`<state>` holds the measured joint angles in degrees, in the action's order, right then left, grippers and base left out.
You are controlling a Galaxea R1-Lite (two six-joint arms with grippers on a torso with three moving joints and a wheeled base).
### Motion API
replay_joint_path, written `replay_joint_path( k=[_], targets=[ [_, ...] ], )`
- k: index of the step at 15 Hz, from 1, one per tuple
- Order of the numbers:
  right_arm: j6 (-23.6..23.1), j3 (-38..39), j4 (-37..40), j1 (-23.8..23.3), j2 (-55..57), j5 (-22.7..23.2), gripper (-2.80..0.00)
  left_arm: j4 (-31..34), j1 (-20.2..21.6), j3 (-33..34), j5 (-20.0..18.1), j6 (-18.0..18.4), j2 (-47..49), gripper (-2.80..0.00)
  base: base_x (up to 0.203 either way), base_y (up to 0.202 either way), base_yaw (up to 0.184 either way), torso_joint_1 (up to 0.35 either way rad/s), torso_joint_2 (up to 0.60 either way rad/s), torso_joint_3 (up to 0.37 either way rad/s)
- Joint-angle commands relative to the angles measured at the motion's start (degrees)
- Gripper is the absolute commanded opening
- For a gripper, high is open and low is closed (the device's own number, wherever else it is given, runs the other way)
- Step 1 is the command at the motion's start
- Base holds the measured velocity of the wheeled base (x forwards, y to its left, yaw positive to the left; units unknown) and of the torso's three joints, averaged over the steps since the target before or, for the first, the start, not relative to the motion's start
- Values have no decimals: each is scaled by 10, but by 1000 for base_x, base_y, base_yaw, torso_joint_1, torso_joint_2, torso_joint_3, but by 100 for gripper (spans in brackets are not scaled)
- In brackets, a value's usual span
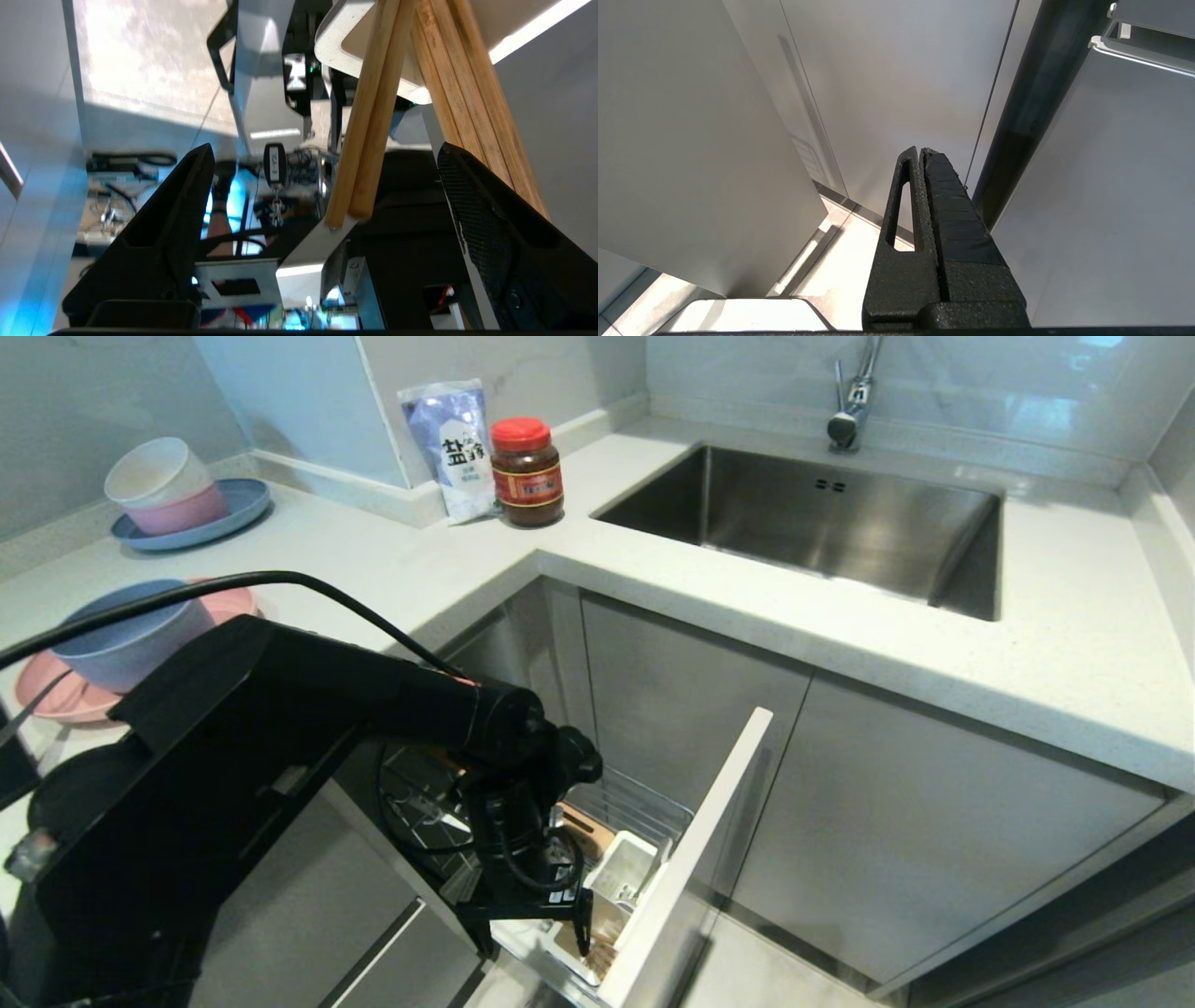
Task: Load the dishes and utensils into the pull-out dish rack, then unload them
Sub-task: Take the chopsticks out of the cupboard
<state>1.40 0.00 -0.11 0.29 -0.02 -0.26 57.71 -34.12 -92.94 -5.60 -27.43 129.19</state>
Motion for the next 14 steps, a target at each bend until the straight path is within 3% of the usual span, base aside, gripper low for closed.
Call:
replay_joint_path(
  k=[1,9,14],
  targets=[
    [0,1,0,0,-2,0,-280,29,4,-29,-15,-2,28,0,0,0,0,0,0,0],
    [0,1,0,0,-2,0,-280,179,35,-170,-44,2,84,0,0,0,0,0,0,0],
    [0,1,0,0,-2,0,-280,183,34,-175,-45,-3,98,0,0,0,0,0,0,0]
  ],
)
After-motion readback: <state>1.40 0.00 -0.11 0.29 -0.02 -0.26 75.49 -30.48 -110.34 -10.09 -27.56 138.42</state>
